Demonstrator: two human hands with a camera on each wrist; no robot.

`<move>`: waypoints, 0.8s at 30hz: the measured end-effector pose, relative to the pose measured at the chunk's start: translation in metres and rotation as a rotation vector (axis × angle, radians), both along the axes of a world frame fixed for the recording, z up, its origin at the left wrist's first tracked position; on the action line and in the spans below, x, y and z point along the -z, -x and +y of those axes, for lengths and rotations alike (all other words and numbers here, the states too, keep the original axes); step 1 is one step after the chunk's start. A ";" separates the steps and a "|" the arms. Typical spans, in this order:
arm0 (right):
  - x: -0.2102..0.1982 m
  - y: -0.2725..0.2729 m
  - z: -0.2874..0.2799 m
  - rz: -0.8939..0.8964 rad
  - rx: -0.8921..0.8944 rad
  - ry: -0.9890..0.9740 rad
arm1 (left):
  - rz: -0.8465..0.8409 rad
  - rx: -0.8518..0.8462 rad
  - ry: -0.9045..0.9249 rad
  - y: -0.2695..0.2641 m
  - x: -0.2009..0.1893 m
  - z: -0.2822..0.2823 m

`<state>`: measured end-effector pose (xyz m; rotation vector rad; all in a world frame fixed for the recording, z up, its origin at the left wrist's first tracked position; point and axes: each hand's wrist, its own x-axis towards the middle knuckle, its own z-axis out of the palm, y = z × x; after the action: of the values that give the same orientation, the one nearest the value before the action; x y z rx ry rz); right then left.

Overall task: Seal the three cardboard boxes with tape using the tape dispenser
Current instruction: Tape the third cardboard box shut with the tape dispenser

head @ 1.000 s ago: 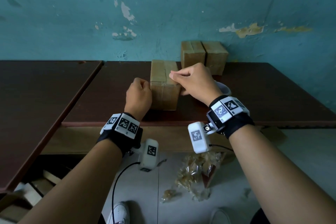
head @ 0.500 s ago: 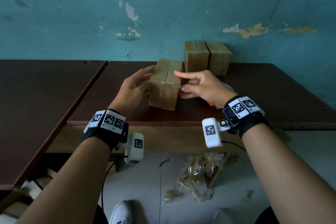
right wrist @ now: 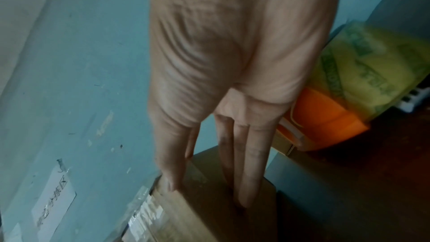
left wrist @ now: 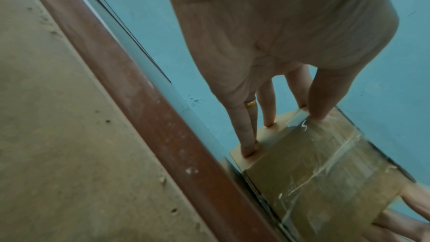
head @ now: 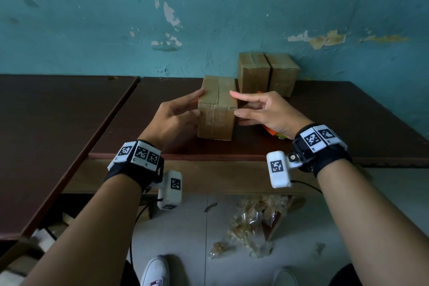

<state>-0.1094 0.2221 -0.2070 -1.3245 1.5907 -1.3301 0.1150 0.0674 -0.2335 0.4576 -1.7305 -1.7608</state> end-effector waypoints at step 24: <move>0.011 -0.007 -0.008 0.385 0.214 0.081 | -0.015 -0.132 0.207 0.004 0.004 0.003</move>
<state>-0.1021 0.2142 -0.2179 -1.5660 2.0034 -1.3325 0.1108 0.0706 -0.2374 0.4834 -1.8270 -1.4718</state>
